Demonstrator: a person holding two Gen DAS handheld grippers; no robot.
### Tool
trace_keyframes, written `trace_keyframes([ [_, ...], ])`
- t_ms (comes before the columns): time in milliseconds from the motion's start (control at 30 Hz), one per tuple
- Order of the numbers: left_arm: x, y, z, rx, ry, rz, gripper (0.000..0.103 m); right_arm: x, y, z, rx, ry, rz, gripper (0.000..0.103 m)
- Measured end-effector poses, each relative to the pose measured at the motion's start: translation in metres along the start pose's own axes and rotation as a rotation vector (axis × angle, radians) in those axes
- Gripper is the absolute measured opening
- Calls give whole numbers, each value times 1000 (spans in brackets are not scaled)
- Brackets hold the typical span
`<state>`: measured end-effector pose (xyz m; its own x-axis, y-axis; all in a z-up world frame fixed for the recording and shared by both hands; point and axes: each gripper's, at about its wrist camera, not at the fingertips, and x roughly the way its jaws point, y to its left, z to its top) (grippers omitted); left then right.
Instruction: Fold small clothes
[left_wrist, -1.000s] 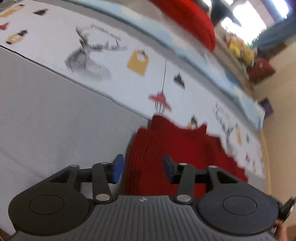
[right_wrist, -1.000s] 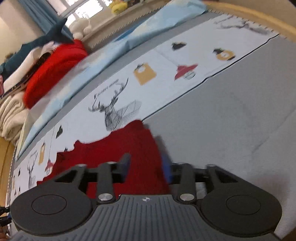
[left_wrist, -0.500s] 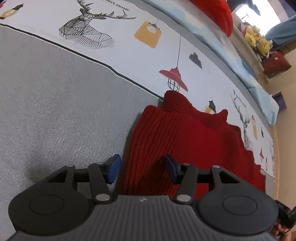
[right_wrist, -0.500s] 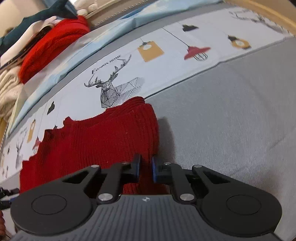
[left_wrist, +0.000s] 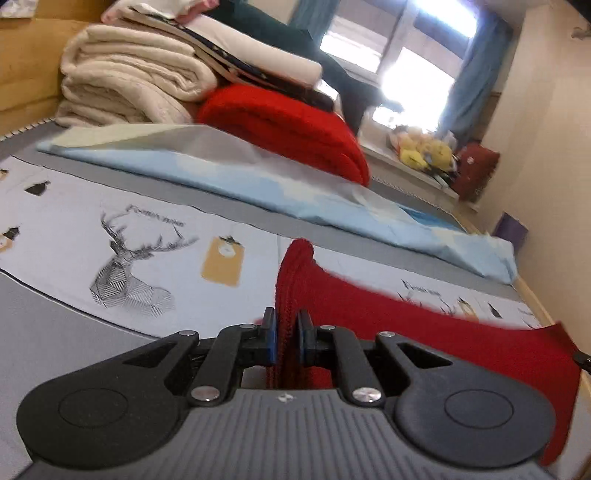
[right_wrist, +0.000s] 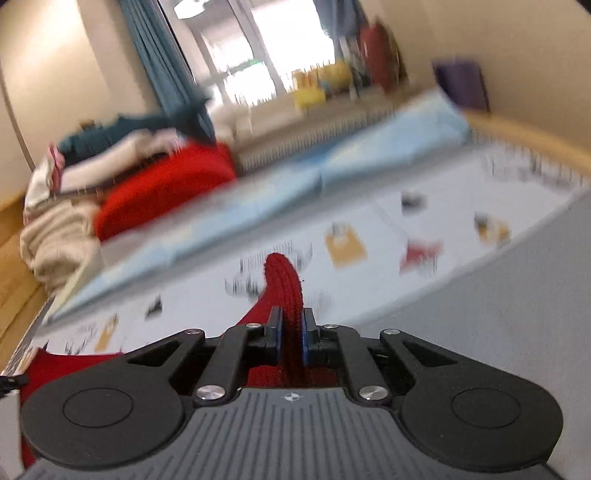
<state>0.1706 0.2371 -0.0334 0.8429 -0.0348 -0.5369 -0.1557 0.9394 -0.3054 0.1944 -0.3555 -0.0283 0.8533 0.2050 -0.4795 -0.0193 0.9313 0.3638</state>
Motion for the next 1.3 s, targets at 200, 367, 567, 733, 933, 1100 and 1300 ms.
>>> trace_keyframes([
  [200, 48, 6, -21, -59, 314, 29, 26, 64, -7, -21, 19, 290, -150, 16],
  [367, 45, 9, -50, -41, 538, -1, 52, 67, -23, -46, 116, 497, -182, 27],
  [567, 19, 22, -78, 15, 662, 27, 50, 35, -34, -70, 151, 572, -142, 31],
  [733, -5, 15, -89, 70, 690, -33, 44, 7, -33, -84, 137, 629, -126, 31],
  [933, -38, 7, -65, 47, 487, -49, 13, -26, -30, -67, 150, 474, -75, 12],
  [1100, -27, 9, -84, 76, 644, 19, 15, -43, -39, -59, 137, 389, -246, 0],
  [1300, -32, -8, -85, 185, 587, 61, 27, -34, -54, -65, 202, 441, -233, 4],
])
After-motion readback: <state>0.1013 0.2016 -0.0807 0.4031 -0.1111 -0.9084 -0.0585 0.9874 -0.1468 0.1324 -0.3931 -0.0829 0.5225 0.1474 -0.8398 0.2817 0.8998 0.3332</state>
